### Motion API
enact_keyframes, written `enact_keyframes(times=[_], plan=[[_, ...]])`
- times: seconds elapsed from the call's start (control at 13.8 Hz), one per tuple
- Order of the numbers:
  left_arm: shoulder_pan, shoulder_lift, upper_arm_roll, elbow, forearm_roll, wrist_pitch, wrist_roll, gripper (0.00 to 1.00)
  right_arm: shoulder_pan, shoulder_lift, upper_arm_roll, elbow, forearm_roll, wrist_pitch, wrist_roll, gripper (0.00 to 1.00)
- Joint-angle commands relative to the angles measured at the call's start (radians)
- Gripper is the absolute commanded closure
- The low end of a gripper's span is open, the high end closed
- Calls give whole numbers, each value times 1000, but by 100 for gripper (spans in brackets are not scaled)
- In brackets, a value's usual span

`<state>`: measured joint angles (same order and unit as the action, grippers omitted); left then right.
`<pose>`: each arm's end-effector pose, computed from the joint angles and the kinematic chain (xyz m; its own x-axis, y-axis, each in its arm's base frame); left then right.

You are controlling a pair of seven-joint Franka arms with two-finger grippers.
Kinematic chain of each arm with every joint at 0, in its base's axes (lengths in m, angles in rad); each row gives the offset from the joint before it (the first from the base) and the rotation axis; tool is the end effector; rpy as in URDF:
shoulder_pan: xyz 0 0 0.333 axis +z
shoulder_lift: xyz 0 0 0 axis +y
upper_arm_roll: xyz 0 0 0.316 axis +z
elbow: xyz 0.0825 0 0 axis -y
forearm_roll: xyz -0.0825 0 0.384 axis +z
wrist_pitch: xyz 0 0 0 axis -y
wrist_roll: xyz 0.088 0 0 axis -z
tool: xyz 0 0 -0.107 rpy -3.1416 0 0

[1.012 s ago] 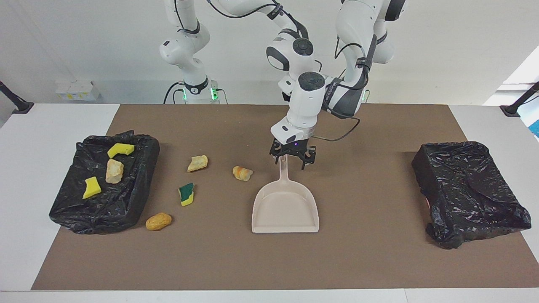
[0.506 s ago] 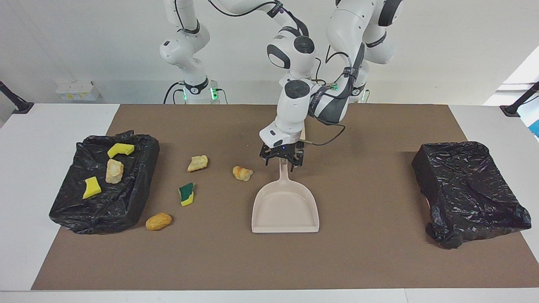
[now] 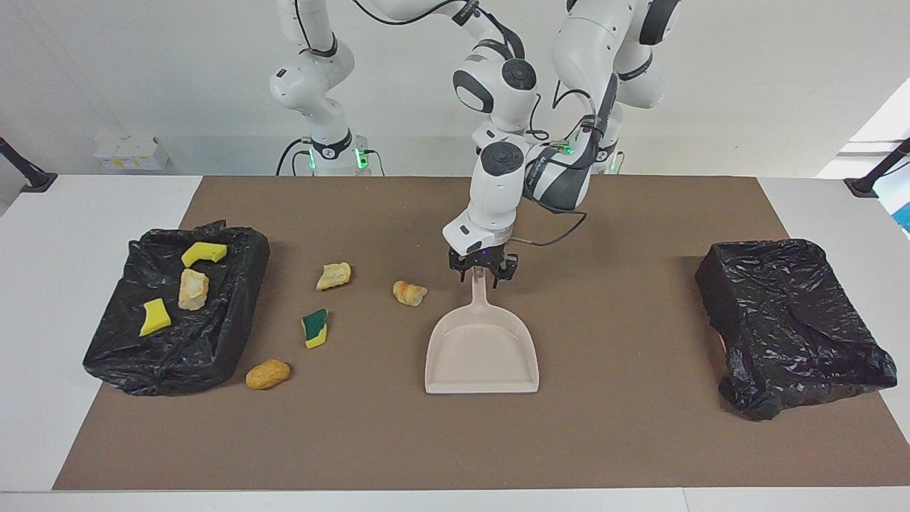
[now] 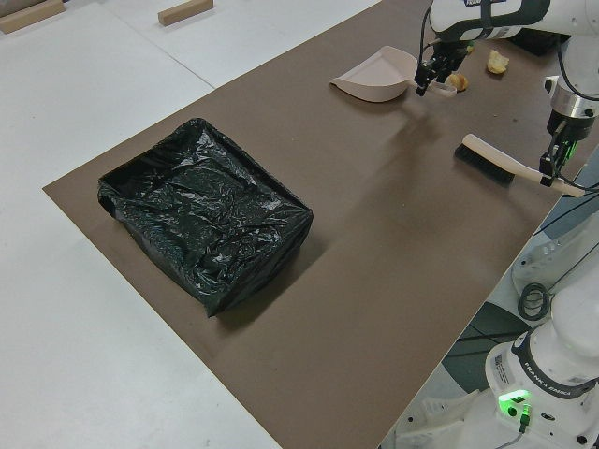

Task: Sweep and dump trash in bin
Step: 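Lift the dustpan with the left gripper while the right gripper grasps the brush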

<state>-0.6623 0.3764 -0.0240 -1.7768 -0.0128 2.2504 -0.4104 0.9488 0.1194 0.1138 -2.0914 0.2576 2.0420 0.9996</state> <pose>0.5088 -0.4155 0.3564 0.9622 -0.2600 0.0812 -0.2649 -0.9626 0.0566 0.2543 0.4841 0.3556 0.9568 -0.0755 -0.2807 -0.0685 -0.9971 0.0345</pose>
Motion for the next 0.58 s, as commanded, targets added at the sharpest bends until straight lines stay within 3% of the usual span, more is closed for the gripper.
enact_keyframes(times=[0.0,0.29,0.51], plan=[[0,-24,9,-3,19,-11,-16,82,-13,-36,-13,8,11,-106,-15,100],[10,-57,13,-4,71,-21,-4,100,-120,-148,-13,-7,-43,-236,-13,100],[46,-93,13,-3,122,-60,149,100,-205,-211,-11,-7,-106,-336,-27,100]])
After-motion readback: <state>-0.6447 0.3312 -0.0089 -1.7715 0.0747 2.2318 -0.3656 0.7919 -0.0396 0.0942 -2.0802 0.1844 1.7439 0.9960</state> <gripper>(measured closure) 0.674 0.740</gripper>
